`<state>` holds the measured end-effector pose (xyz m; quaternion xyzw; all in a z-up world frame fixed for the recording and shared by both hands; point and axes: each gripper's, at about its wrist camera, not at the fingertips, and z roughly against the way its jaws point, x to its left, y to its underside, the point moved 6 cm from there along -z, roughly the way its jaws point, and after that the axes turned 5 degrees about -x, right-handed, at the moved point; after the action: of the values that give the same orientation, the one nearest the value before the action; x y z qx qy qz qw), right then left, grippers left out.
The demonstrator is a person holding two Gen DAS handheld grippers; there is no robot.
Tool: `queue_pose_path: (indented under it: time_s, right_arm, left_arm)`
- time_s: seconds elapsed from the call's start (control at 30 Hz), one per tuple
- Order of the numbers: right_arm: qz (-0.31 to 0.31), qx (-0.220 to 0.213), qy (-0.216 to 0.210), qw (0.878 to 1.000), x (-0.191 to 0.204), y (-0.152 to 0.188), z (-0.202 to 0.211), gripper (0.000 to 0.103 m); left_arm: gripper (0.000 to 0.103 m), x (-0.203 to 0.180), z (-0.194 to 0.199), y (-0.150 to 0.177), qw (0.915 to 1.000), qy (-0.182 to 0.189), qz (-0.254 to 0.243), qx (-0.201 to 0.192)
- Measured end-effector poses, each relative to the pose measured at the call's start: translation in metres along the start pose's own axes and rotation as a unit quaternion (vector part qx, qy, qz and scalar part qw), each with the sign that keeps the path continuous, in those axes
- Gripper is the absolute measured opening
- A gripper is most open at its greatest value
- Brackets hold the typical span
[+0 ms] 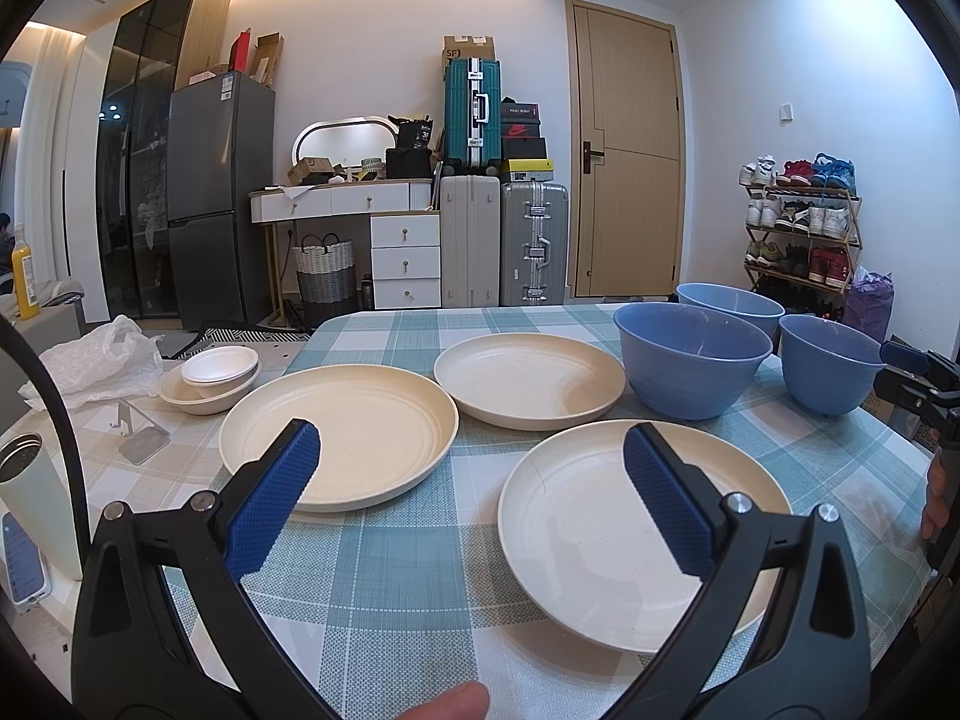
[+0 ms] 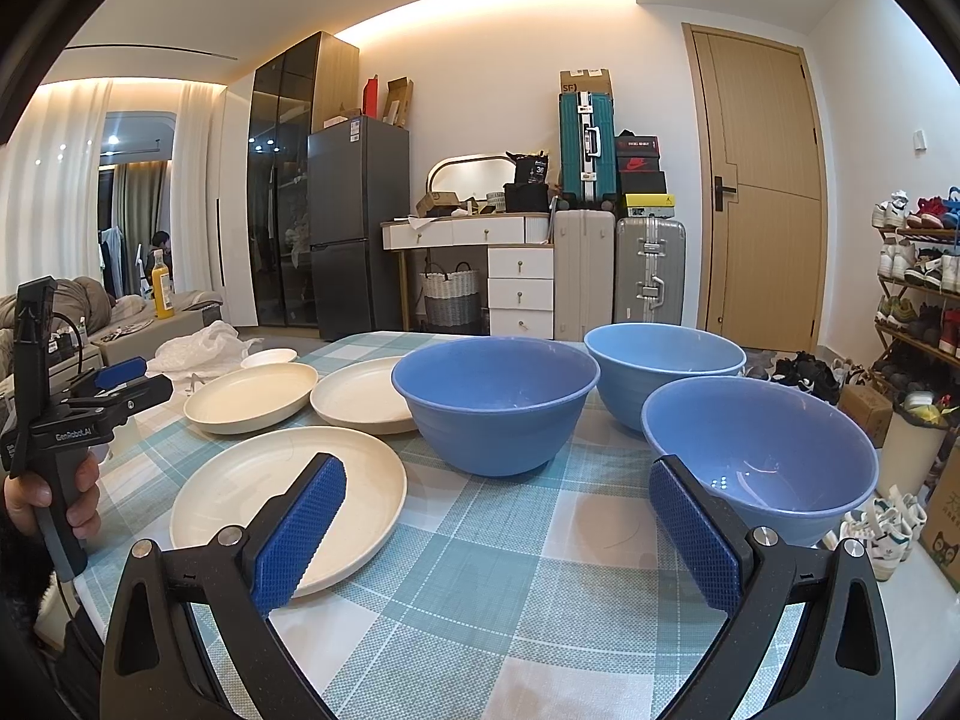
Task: Organize plates and bowls
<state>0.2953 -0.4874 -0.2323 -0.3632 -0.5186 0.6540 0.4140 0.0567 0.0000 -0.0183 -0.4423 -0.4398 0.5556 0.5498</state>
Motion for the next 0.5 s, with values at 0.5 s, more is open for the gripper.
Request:
queue_pose_path:
  time_s: [0.5]
  right_arm:
    - [0.004, 0.000, 0.000, 1.000, 0.0021, 0.0021, 0.0008, 0.103]
  left_arm:
    - [0.101, 0.0050, -0.0032, 0.0004, 1.0000, 0.001, 0.002, -0.001]
